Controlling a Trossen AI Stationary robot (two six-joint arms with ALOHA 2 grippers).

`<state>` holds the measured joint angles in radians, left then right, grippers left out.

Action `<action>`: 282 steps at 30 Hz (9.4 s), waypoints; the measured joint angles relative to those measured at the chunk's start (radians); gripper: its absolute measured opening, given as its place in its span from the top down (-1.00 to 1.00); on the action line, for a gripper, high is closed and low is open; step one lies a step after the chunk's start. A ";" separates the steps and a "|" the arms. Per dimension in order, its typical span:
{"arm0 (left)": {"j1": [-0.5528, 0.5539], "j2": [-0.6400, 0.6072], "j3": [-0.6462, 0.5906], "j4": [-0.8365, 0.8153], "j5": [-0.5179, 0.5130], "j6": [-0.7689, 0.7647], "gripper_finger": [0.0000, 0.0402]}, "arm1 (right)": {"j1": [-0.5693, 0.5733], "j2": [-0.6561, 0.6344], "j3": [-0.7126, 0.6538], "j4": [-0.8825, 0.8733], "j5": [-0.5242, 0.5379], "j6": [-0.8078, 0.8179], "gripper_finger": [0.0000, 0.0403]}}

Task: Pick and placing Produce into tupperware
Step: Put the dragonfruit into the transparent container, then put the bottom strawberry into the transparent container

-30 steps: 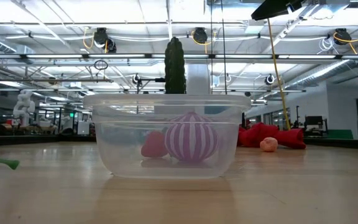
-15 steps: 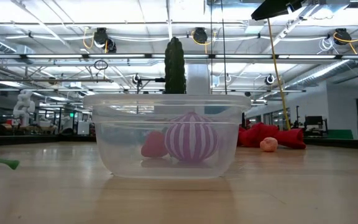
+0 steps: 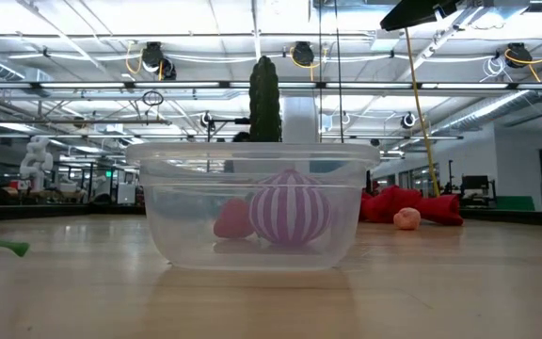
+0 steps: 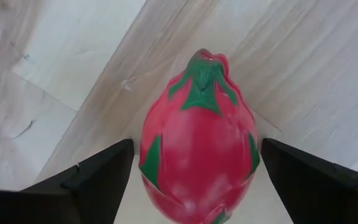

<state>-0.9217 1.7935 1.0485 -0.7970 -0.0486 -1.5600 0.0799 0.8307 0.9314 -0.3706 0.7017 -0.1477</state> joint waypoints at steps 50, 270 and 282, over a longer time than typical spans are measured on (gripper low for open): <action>0.003 -0.001 0.002 0.013 -0.001 0.110 -0.81 | 0.000 0.000 0.000 0.003 0.000 0.017 -0.09; 0.627 0.218 0.707 -0.199 0.049 1.079 -0.65 | 0.000 0.004 0.000 -0.094 0.000 -0.013 -0.09; 0.405 0.082 0.707 -0.428 -0.132 0.650 -0.64 | 0.000 0.004 0.000 -0.107 0.000 0.005 -0.09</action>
<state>-0.5165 1.8757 1.7557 -1.2246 -0.1805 -0.9102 0.0799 0.8345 0.9310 -0.4773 0.7017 -0.1425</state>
